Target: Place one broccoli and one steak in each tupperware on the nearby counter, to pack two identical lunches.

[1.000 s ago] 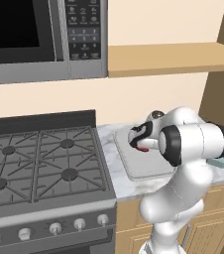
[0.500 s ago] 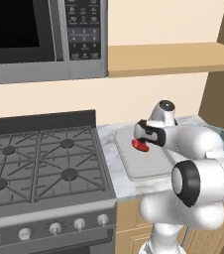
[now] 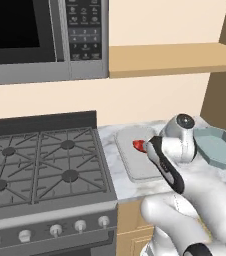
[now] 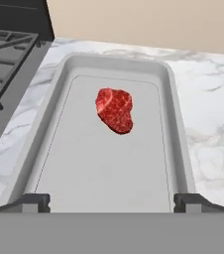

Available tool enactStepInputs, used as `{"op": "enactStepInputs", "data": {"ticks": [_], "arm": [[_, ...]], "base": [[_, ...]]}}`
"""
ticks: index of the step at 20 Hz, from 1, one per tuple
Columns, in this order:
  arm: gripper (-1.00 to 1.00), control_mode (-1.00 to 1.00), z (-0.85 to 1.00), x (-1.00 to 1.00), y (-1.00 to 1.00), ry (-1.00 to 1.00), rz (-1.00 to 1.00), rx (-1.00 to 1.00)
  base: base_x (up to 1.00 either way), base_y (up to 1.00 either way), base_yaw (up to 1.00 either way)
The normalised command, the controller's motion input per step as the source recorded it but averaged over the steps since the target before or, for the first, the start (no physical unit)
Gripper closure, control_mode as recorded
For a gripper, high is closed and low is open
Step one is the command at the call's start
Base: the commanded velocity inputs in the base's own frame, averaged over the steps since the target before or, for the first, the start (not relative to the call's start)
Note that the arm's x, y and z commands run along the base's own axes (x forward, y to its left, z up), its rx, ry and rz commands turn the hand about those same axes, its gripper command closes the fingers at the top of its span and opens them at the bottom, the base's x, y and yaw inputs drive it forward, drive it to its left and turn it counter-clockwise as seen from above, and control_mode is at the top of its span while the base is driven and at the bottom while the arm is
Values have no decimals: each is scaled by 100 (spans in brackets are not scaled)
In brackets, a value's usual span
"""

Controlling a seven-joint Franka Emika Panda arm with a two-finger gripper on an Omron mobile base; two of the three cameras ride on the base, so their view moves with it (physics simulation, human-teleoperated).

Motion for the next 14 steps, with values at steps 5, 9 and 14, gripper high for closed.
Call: {"op": "enactStepInputs", "data": {"ticks": [5,9,14], "arm": [[-100,-100,57,-95,-2,-19,0,0],[-100,-100,68,-94,-2,-17,0,0],[-100,-100,83,-87,-5,-13,0,0]], "base": [[0,0,0],[0,0,0],[0,0,0]]}}
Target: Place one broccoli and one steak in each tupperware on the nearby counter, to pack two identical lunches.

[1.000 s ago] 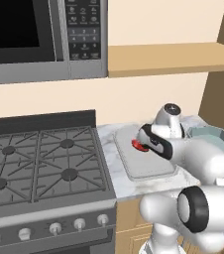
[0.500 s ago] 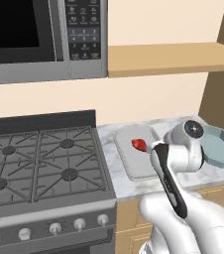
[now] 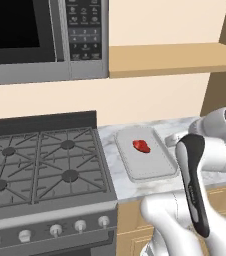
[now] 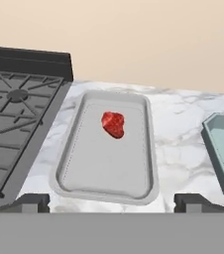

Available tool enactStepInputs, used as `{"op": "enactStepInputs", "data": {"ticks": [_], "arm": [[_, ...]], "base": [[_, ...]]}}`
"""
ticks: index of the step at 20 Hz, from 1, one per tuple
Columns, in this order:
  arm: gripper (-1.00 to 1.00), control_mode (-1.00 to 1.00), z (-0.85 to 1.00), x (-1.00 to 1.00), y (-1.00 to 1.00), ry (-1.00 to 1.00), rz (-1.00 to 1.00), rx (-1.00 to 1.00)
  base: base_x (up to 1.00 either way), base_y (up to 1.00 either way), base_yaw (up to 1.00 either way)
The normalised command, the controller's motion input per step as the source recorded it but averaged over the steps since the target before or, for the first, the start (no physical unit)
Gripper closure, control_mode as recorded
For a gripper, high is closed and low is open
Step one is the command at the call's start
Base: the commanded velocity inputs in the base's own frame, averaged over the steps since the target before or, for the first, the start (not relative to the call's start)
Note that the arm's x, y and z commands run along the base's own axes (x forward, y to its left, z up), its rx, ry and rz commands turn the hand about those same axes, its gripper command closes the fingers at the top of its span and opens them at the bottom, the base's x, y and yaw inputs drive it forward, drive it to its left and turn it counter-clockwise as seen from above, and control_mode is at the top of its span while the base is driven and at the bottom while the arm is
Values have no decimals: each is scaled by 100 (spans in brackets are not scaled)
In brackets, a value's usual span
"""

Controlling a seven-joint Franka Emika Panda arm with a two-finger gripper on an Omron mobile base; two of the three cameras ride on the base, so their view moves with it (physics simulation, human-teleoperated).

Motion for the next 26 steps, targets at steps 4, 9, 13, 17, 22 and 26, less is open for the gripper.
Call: {"op": "enactStepInputs", "data": {"ticks": [4,9,13,17,22,26], "arm": [[-100,-100,21,-90,0,-12,0,0],[-100,-100,0,-59,3,-9,0,0],[-100,-100,0,-5,9,0,1,0],[-100,-100,0,-1,1,0,0,0],[-100,100,0,0,0,0,0,0],[-100,100,0,0,0,0,0,0]], "base": [[0,0,0],[0,0,0],[0,0,0],[0,0,0],[-57,0,0],[-78,-16,0]]}}
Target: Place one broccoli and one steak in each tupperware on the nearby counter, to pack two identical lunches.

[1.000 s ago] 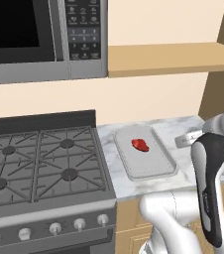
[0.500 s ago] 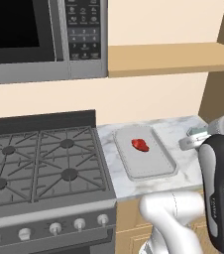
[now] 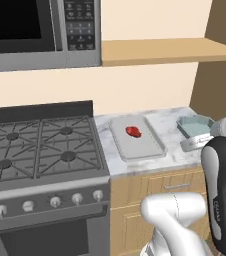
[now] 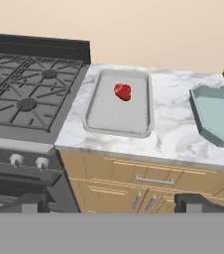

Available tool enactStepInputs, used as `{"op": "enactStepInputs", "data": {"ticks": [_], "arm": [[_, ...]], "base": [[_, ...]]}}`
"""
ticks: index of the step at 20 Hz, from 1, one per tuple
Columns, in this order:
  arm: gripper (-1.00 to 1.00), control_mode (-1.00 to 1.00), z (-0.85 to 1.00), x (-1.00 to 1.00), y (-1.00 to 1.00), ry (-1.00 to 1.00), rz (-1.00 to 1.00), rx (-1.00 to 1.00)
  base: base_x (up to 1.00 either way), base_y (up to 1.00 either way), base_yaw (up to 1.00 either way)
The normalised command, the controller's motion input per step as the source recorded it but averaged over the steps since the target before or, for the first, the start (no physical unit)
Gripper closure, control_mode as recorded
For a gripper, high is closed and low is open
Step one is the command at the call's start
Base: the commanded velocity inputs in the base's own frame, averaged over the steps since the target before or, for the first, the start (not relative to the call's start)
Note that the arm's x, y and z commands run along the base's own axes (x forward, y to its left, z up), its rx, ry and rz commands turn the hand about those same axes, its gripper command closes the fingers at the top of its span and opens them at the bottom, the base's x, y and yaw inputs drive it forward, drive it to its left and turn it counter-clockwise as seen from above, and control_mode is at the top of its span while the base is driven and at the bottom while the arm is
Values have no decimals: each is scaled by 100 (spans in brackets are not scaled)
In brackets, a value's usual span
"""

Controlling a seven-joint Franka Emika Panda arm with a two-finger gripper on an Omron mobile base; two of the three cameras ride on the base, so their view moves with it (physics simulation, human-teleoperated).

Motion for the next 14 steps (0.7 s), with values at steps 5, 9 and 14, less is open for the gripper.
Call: {"op": "enactStepInputs", "data": {"ticks": [5,9,14], "arm": [[-100,100,0,0,0,0,0,0],[-100,100,0,0,0,0,0,0],[-100,100,0,0,0,0,0,0]], "base": [[-64,-20,0],[-79,0,1],[-92,-1,2]]}}
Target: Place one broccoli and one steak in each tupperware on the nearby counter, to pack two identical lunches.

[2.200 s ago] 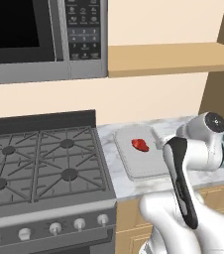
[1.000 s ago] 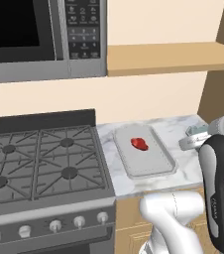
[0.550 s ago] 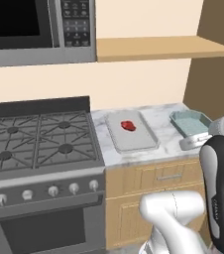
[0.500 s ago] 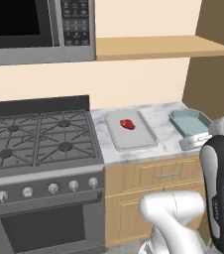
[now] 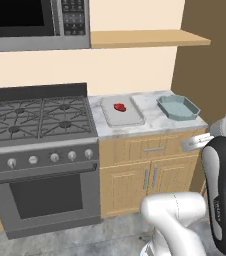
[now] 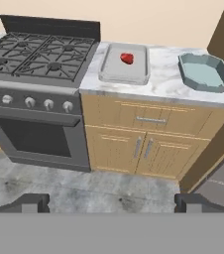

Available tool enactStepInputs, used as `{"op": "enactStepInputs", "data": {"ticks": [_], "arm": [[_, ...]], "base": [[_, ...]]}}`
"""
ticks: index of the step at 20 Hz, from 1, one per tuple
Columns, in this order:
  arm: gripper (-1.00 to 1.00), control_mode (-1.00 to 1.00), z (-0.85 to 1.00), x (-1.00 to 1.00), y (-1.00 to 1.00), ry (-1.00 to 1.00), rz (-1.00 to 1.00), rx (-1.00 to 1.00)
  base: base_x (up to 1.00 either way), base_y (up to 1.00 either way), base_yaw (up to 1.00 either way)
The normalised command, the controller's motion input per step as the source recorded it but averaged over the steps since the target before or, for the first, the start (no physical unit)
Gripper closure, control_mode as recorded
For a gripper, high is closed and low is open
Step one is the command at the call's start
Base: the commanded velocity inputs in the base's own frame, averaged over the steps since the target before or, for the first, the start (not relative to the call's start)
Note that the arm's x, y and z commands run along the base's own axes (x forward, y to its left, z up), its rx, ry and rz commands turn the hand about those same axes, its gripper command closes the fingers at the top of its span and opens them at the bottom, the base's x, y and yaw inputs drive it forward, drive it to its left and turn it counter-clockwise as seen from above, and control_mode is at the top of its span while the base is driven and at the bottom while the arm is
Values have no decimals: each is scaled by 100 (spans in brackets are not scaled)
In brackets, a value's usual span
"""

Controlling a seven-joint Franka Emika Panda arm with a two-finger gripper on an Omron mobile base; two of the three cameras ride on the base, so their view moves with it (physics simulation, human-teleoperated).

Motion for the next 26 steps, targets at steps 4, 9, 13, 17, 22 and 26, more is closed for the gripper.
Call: {"op": "enactStepInputs", "data": {"ticks": [4,9,13,17,22,26], "arm": [[-100,100,0,0,0,0,0,0],[-100,100,0,0,0,0,0,0],[-100,100,0,0,0,0,0,0],[-100,100,0,0,0,0,0,0],[-100,100,0,0,0,0,0,0],[-100,100,0,0,0,0,0,0]], "base": [[-86,-8,0],[-53,-29,0],[-4,-55,0],[0,-63,-1],[-5,-58,0],[0,-60,0]]}}
